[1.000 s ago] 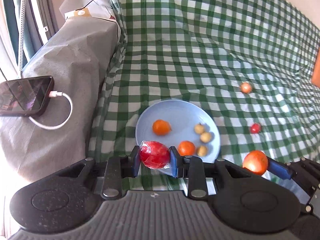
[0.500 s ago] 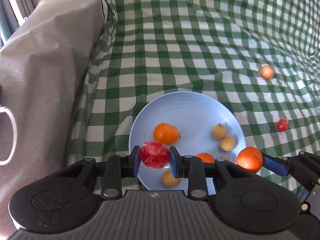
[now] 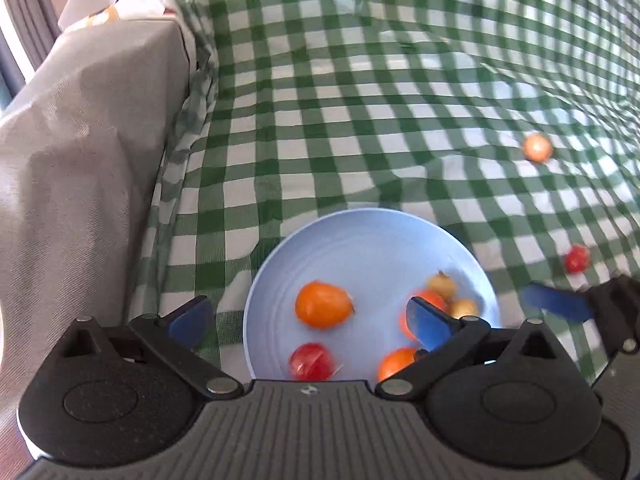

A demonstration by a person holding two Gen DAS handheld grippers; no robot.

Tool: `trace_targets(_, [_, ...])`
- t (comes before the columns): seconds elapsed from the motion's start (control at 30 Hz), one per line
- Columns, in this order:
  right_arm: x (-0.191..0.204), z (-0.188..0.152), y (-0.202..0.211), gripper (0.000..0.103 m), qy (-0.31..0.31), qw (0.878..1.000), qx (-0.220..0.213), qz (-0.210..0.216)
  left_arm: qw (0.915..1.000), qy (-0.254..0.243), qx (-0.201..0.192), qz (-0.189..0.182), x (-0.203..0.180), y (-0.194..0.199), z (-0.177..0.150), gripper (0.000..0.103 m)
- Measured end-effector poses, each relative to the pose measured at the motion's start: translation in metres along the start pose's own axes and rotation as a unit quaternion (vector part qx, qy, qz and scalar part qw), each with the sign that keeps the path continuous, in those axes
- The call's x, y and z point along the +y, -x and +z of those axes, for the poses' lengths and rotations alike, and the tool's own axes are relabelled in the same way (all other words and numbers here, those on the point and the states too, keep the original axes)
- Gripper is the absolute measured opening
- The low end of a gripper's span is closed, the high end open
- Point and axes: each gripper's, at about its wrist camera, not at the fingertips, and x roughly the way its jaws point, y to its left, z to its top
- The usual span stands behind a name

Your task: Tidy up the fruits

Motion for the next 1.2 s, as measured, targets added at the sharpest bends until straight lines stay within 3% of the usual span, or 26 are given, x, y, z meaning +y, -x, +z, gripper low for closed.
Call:
trace_targets(0.2, [0.007,-0.029,0.049,0.099,-0.007,1.000,0.016,-0.001,0.9995,-0.004,0.021,0.023,0.004,0.041,-0.042,0.103])
trace_targets(0.43, [0.014,-0.071,0.111,0.102,-0.011,0.999,-0.044,-0.019,0.9991,0.012,0.008,0.041,0.009,0.085,-0.089,0.103])
trace_targets(0.83, [0.015,-0.080,0.149,0.102,-0.003,0.995,-0.102,-0.018,0.9979,0.013,-0.029,0.056,-0.001,0.123,-0.091,0.103])
trace_targets(1.2, [0.009,-0.083,0.156,0.102,-0.025,0.993,-0.114,-0.017,0.9971,-0.003,-0.032,0.069,-0.010,0.128,-0.087,0.103])
